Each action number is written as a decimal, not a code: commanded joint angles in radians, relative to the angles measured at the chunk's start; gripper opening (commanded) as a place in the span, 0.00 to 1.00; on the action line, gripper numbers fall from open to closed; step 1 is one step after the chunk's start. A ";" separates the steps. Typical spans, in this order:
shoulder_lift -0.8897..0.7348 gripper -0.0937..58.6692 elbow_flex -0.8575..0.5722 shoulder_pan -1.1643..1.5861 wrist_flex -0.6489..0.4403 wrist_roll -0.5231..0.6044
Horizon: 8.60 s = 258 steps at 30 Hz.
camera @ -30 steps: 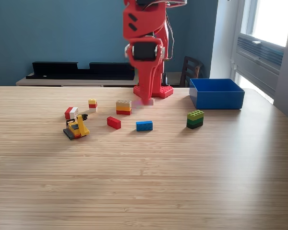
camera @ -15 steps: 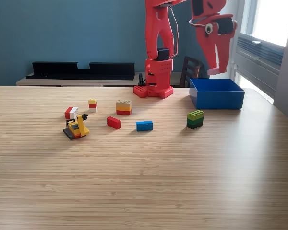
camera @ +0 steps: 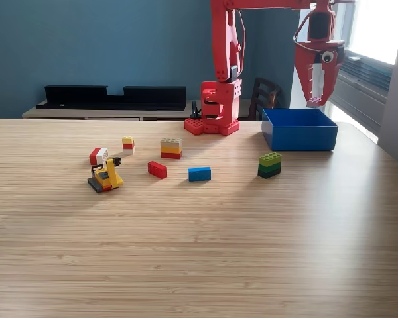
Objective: Grasp a lego block and put it in the bin.
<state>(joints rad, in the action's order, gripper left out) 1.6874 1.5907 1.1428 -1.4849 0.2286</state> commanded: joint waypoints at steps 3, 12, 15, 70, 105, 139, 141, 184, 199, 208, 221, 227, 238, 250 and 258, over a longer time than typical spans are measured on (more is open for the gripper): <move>-0.031 0.00 -0.023 0.061 -0.026 -0.038; -0.038 0.37 -0.025 0.097 -0.044 -0.081; -0.038 0.52 -0.029 0.101 -0.055 -0.091; -0.037 0.00 -0.422 -0.723 -0.123 -0.196; -0.041 0.00 -0.279 -1.404 0.193 -0.058; -0.092 0.47 -0.058 -1.736 0.407 0.236; -0.143 0.47 -0.084 -1.736 0.403 0.241; -0.617 0.46 -0.485 -1.744 0.256 0.291; -0.713 0.40 -0.603 -1.746 0.193 0.311; -0.732 0.00 -0.627 -1.752 0.183 0.334; -0.718 0.00 -0.534 -1.753 0.175 0.305; -0.710 0.00 -0.709 -1.761 0.029 0.298; -0.402 0.00 -0.749 -1.634 -0.041 0.250; -0.173 0.00 -0.557 -1.089 -0.115 0.204; -0.150 0.00 -0.604 -0.638 -0.184 0.209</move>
<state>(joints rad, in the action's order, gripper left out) 1.4021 1.0523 0.3053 -1.6352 0.4357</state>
